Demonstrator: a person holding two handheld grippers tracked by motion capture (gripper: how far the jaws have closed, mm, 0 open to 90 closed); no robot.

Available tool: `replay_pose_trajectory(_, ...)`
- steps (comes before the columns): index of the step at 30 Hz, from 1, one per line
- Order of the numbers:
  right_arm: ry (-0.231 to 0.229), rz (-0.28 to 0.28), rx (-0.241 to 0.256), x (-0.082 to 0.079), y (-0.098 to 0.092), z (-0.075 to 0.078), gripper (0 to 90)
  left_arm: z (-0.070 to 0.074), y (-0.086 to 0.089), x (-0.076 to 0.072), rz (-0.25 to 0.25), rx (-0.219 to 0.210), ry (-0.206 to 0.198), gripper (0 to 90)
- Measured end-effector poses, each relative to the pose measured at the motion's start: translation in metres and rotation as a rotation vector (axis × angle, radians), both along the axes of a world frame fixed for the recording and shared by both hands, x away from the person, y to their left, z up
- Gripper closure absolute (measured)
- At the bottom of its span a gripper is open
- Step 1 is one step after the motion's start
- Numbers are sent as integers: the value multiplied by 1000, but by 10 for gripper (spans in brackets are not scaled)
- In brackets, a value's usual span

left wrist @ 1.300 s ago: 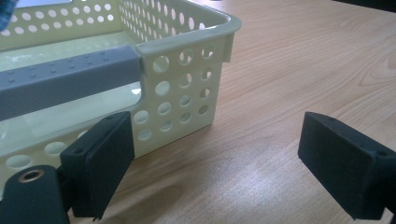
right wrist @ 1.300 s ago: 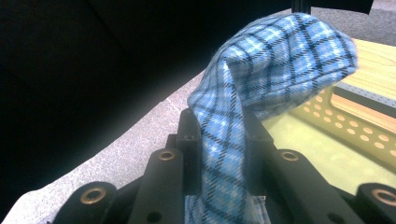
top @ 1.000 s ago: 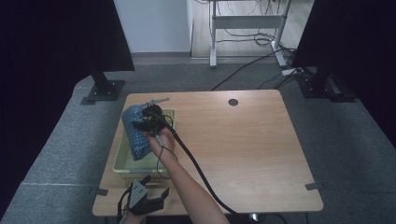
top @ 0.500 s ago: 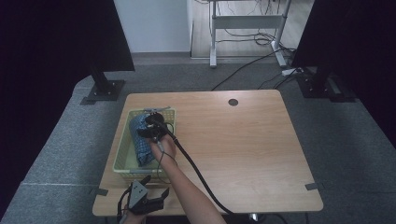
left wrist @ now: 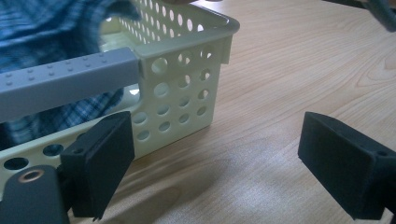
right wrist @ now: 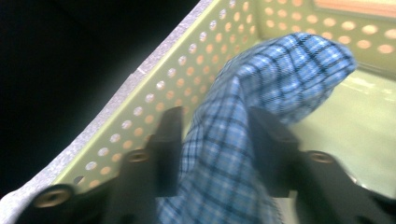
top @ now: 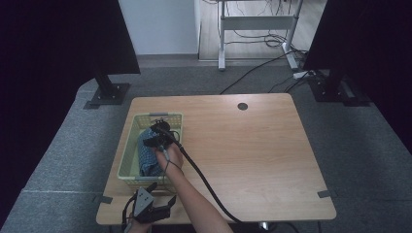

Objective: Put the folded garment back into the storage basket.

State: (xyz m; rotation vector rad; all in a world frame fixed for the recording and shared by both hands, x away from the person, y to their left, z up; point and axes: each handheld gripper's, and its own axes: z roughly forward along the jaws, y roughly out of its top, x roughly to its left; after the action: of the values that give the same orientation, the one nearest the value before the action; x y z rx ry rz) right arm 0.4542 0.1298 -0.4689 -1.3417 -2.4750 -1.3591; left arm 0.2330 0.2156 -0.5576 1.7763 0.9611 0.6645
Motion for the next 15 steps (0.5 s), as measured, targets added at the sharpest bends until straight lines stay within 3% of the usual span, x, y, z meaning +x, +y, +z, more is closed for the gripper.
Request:
replay_pose_trajectory(5,4,-22,-81,2,-4,-5,311,0,-1,0,1,1,1,109)
replay_pose_trajectory(8,3,-23,-102,2,-4,-5,274,0,-1,1,2,1,1,109)
replay_pose_trajectory(9,-33,-25,-147,-1,-2,-2,245,0,-1,1,2,1,1,109)
replay_pose_trajectory(11,-49,-23,-176,-3,-2,1,192,0,-1,1,2,1,0,109)
replay_pose_trajectory(15,-60,-40,-198,-5,-6,5,150,0,-1,1,1,3,0,109)
